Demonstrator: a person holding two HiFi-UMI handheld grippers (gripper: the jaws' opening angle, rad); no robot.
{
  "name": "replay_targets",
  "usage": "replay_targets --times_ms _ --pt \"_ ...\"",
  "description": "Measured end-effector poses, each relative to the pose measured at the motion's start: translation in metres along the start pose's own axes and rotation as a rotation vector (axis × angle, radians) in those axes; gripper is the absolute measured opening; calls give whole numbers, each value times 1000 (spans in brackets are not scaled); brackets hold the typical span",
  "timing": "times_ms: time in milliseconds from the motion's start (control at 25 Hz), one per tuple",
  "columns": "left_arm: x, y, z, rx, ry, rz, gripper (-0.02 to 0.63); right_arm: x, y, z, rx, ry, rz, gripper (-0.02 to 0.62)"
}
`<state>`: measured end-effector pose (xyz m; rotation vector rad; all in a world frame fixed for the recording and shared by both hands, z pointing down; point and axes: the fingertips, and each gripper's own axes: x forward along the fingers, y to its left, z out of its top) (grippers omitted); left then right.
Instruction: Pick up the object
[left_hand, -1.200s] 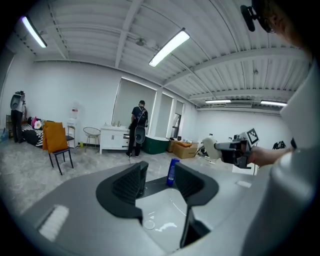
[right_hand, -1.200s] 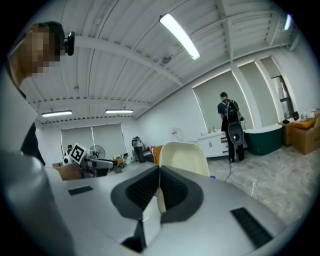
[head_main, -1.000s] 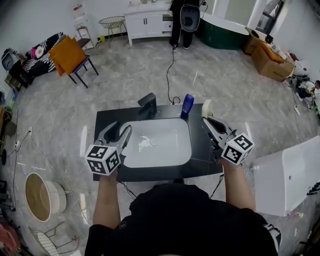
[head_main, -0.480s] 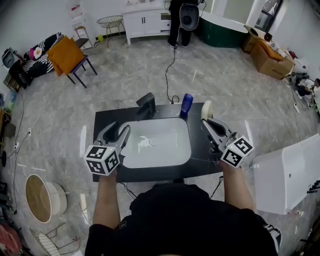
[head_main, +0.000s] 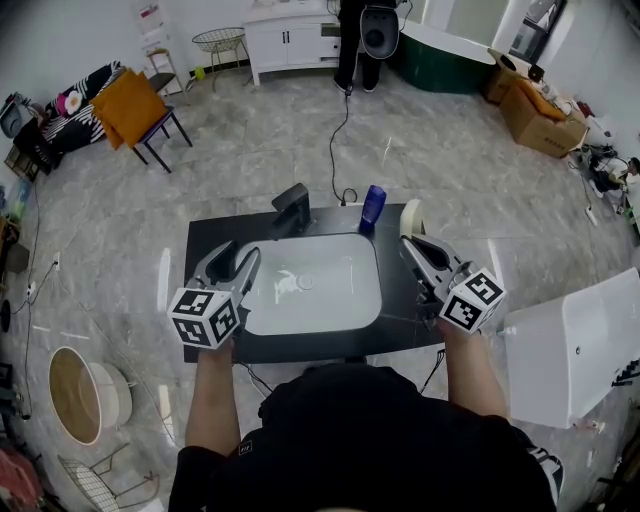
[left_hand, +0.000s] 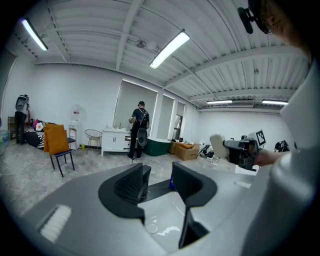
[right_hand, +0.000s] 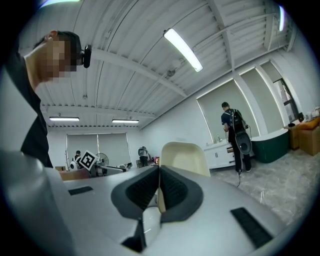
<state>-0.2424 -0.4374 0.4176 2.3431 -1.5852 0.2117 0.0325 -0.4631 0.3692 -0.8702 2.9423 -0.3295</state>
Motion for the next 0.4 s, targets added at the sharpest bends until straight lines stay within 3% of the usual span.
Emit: replay_targets --times_ms 400 --pt "1 4 0 0 -2 7 195 8 -2 0 2 -3 14 21"
